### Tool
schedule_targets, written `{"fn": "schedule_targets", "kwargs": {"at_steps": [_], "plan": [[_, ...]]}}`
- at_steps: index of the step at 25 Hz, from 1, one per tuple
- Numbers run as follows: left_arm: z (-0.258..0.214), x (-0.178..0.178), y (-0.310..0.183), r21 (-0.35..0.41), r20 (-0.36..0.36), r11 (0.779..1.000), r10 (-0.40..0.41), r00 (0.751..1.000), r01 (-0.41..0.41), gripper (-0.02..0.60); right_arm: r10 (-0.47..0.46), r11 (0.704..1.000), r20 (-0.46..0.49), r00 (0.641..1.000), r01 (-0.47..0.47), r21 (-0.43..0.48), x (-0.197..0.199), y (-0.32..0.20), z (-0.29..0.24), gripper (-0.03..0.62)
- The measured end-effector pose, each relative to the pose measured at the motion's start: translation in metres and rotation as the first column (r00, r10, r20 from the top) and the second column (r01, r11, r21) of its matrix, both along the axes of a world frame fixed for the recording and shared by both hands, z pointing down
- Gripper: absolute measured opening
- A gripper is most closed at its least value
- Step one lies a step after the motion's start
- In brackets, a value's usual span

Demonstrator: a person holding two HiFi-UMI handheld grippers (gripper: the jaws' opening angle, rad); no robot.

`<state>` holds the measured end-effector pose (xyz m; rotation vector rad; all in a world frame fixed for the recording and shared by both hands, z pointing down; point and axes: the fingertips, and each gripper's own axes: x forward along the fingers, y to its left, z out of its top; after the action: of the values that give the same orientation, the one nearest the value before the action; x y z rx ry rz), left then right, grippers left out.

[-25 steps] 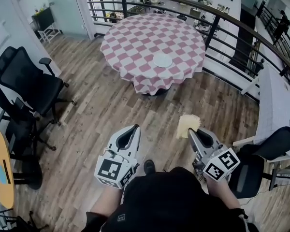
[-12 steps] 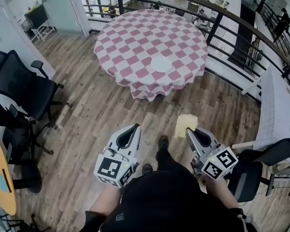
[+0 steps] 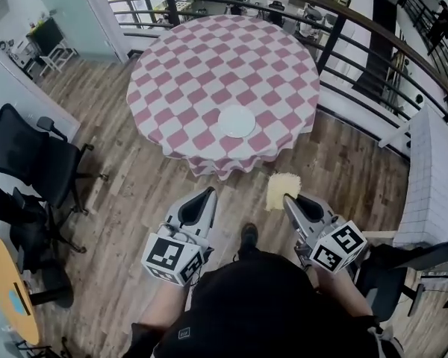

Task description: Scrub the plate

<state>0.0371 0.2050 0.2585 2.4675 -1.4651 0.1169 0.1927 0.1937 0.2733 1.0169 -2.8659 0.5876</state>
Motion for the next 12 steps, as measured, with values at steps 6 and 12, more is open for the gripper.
{"fn": "schedule_targets", "kwargs": {"at_steps": [6, 12], "plan": [[0.006, 0.025, -0.055, -0.022, 0.013, 1.0, 0.009, 1.0, -0.009, 0.005, -0.018, 1.0, 0.003, 1.0, 0.018, -0.013, 0.016, -0.061, 0.007, 0.04], [0.013, -0.015, -0.084, -0.083, 0.014, 0.996, -0.008, 1.0, 0.009, 0.006, -0.067, 0.995, -0.002, 0.998, 0.067, -0.075, -0.034, -0.083, 0.014, 0.04]]}}
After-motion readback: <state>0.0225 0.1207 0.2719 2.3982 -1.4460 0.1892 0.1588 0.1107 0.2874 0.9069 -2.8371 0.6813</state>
